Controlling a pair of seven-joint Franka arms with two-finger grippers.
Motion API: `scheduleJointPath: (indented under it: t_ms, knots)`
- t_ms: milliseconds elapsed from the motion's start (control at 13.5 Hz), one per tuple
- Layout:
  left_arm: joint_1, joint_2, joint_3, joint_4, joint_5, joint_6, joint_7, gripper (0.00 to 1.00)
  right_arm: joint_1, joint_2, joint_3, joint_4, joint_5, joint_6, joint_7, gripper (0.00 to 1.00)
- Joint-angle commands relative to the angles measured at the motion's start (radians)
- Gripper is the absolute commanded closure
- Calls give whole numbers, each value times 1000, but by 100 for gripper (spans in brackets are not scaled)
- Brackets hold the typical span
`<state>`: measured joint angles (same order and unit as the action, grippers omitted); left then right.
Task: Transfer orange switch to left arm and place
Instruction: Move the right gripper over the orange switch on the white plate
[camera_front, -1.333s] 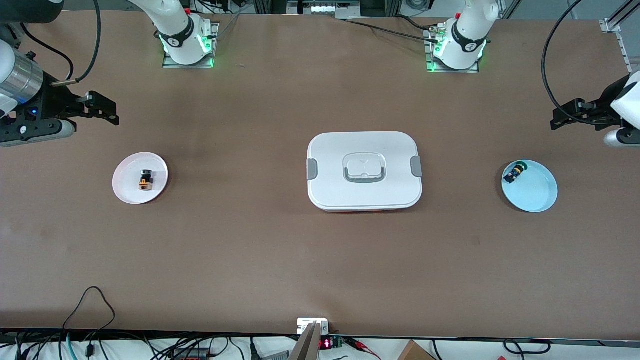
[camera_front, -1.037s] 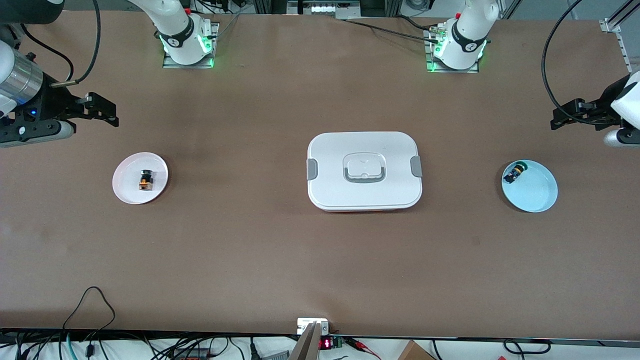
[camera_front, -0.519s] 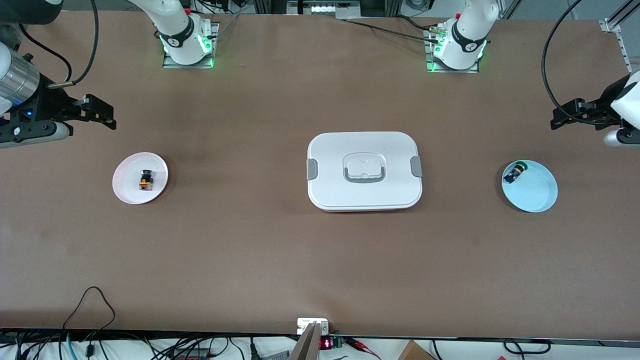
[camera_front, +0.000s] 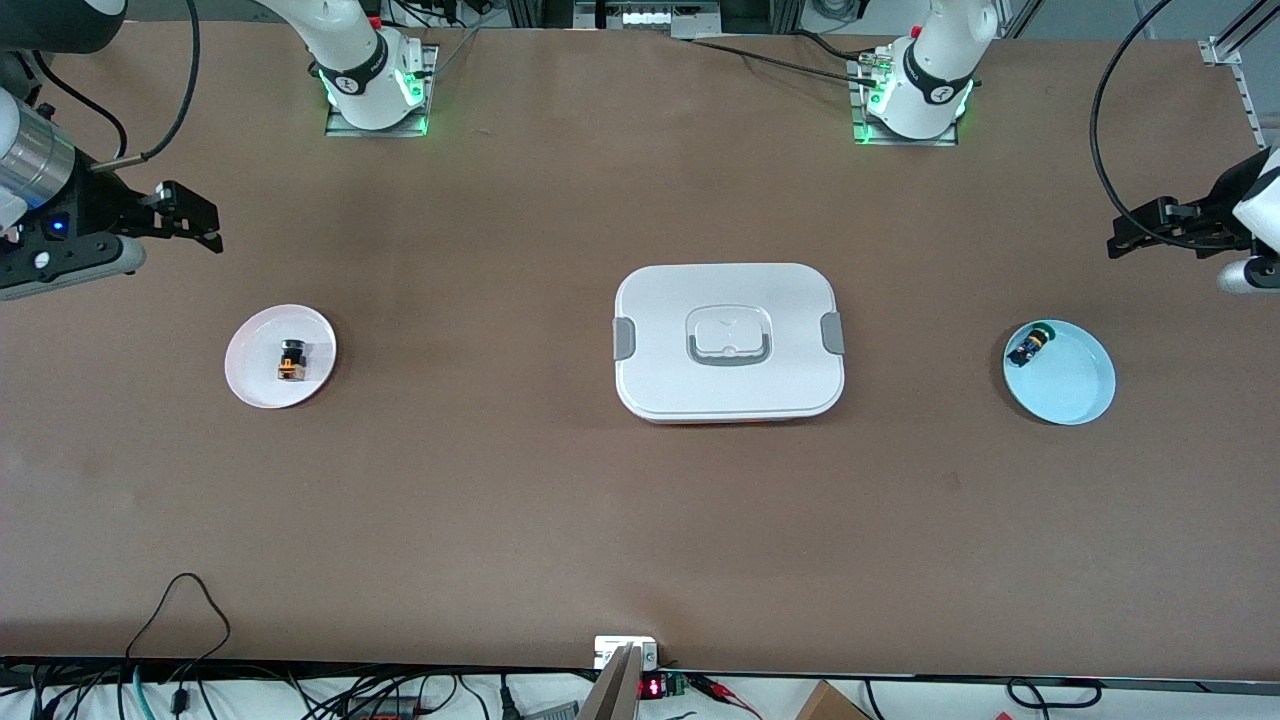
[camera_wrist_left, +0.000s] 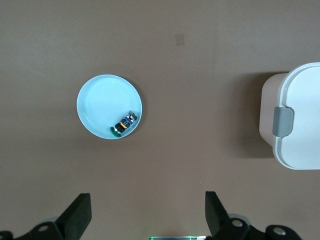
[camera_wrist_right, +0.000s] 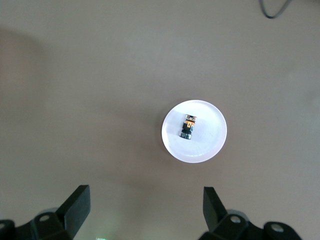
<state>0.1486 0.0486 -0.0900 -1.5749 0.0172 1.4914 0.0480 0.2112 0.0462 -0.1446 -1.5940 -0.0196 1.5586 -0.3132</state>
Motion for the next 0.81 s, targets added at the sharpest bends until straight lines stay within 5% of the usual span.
scheduleJointPath:
  t_ms: [0, 296, 741]
  knots:
    - [8, 14, -2, 30, -17, -22, 3, 0, -10, 12, 2, 11, -28, -38, -262, 0]
    - [12, 14, -2, 30, -17, -26, 3, 0, -15, 57, 2, -76, -28, 46, -418, 0]
    - [28, 20, -2, 32, -26, -28, 4, 0, -82, 141, 0, -386, -30, 441, -786, 0]
